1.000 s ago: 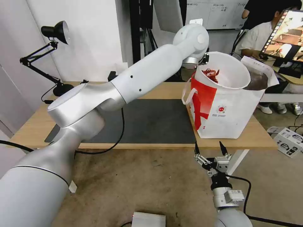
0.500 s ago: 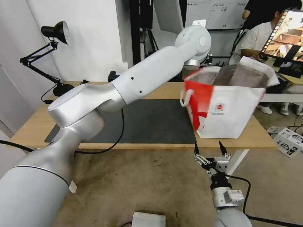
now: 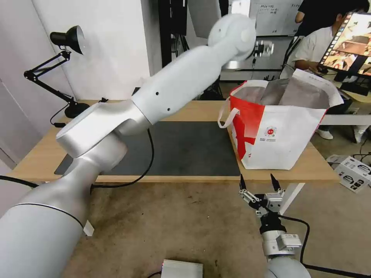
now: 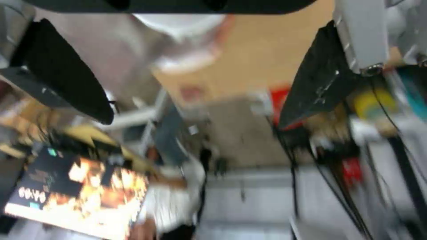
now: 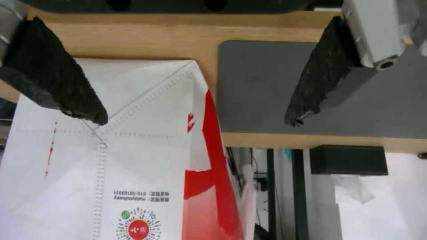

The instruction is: Pick up the trash from the table and place it into the takeout bag.

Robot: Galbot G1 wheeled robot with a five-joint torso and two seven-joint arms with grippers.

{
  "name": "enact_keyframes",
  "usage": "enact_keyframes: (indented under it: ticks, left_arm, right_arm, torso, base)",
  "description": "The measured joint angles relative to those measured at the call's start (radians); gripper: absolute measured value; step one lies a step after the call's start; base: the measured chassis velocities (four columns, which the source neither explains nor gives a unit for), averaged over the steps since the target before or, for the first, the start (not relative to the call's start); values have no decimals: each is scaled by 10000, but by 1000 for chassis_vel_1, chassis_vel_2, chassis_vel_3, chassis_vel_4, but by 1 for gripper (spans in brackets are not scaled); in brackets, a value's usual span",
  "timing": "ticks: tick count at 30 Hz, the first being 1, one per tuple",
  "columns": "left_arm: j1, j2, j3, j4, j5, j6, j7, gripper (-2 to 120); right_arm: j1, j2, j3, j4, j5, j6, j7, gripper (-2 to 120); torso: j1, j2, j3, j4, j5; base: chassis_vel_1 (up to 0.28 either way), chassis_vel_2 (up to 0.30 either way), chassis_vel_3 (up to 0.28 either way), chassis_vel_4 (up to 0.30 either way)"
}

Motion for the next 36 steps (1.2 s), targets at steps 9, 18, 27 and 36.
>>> enact_keyframes:
  ticks: [9,18,27,36]
  left_arm:
    - [1000,2695,499,-2423,2227,-547,1325,100]
    - [3258,6094,-8,-5410,3992,-1775,2642,100]
    - [8333,8687,-3805,-7765,6629,-2743,4193,100]
    - [13871,8866,-7819,-8874,8443,-3798,4419,100]
  right_arm:
    - [-449,215,436,278,-99,17,17,100]
    - [-449,215,480,285,-128,20,-13,100]
    - [-495,55,479,329,-135,23,-75,100]
    - [-742,172,701,276,-256,139,-313,100]
  torso:
    - [-1,1,0,0,-3]
    - [-1,2,-1,7,-6]
    - [-1,2,-1,-1,-1]
    - [-1,2,-1,1,-1]
  base:
    - [0,0,0,0]
    - [0,0,0,0]
    - [0,0,0,0]
    - [0,0,0,0]
